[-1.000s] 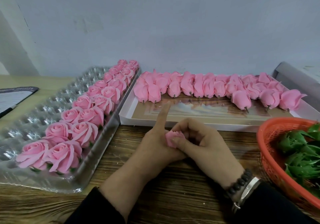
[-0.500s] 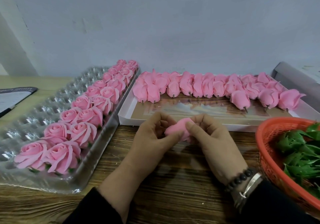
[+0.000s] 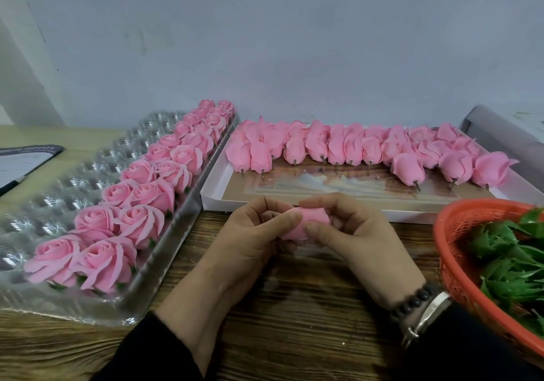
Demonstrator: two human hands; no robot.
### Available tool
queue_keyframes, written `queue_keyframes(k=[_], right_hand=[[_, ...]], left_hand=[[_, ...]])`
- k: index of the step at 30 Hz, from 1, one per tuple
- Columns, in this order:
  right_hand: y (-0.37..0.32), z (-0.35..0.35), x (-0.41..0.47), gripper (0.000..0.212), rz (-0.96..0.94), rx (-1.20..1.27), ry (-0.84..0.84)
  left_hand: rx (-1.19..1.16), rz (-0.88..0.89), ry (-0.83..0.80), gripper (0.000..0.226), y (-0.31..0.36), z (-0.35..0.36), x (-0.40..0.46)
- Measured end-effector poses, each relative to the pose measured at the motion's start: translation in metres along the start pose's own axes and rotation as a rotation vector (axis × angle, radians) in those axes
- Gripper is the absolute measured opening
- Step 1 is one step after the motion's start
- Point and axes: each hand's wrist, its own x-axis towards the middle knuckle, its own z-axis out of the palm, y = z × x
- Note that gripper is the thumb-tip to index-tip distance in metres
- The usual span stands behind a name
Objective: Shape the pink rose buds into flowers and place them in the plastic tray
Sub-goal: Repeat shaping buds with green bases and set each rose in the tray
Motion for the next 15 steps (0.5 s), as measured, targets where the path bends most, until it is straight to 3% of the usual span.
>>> queue_keyframes(k=[8,11,13,15], right_hand=[[0.008,0.0,0.001,0.027,0.058,0.211,0.045],[0.008,0.0,0.001,0.018,0.059,0.216,0.075],[0.009,-0.002,0.003,0.012,0.051,0.165,0.12],[0.008,-0.002,0.004,0.015,0.041,0.089,0.132]], left_hand=[[0.037,0.007,-0.032,0.016,-0.001,-0.005,0.001],[0.16,0.022,0.039,0.019,0.001,-0.003,0.0],[0.459,0.171,0.211,0.017,0.005,0.0,0.001],[0.687,0.432,0.344,0.01,0.012,0.01,0.002]])
